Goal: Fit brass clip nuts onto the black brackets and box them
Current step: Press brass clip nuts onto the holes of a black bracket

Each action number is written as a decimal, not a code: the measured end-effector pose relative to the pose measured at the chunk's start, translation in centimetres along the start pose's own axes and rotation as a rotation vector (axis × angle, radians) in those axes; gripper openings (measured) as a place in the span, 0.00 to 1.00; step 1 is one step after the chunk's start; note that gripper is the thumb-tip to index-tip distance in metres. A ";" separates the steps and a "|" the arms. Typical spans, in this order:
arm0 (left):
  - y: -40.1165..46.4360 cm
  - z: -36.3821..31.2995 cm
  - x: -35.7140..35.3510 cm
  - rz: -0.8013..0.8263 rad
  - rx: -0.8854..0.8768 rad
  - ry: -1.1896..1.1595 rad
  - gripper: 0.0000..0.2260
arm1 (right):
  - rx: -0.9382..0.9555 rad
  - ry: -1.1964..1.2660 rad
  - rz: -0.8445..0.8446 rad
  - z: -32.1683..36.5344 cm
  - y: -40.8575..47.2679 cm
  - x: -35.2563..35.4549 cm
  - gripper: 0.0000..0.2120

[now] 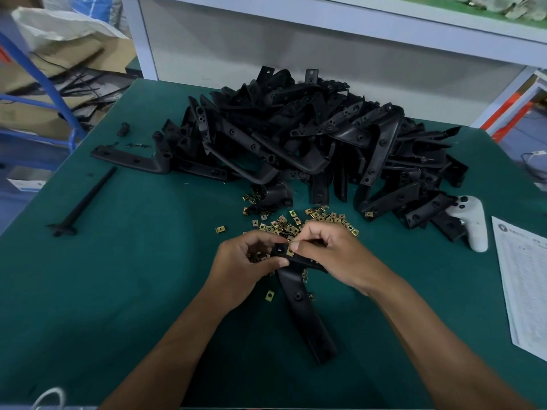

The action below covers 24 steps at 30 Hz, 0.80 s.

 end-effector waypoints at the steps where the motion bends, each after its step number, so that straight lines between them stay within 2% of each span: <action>1: 0.0 0.0 -0.1 0.004 0.002 -0.012 0.17 | 0.007 -0.014 0.013 0.1 0.0 0.1 0.06; 5: -0.1 0.3 -0.5 0.039 0.013 -0.021 0.16 | 0.016 -0.032 0.112 0.3 -0.1 0.0 0.09; 8: 0.1 0.3 -0.4 0.047 0.011 0.022 0.15 | -0.096 0.116 0.157 -1.2 -0.1 0.4 0.13; 10: 0.1 0.3 -0.6 0.077 0.015 0.034 0.15 | -0.226 0.343 0.037 -3.4 -0.1 1.8 0.15; 14: 0.0 0.1 -0.9 0.115 -0.004 0.002 0.13 | -0.405 0.804 -0.142 -7.1 -1.4 3.2 0.12; 17: 0.1 0.2 -0.9 0.118 0.002 -0.007 0.13 | -0.426 0.968 -0.189 -8.0 -2.4 3.2 0.13; 21: 0.1 0.6 -1.0 0.125 0.011 -0.028 0.10 | -0.431 1.187 -0.206 -8.6 -3.3 3.3 0.22; 24: 0.2 0.6 -1.0 0.117 -0.001 -0.041 0.09 | -0.413 1.244 -0.193 -8.4 -3.5 3.4 0.20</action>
Point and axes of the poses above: each hand's wrist, its own y-axis towards the middle knuckle, its own x-axis out of the back of the hand, z = x × y, the point moved 10 cm from there along y, towards the middle knuckle, and after that the axes turned 5 degrees about y, right-handed, at the moved point
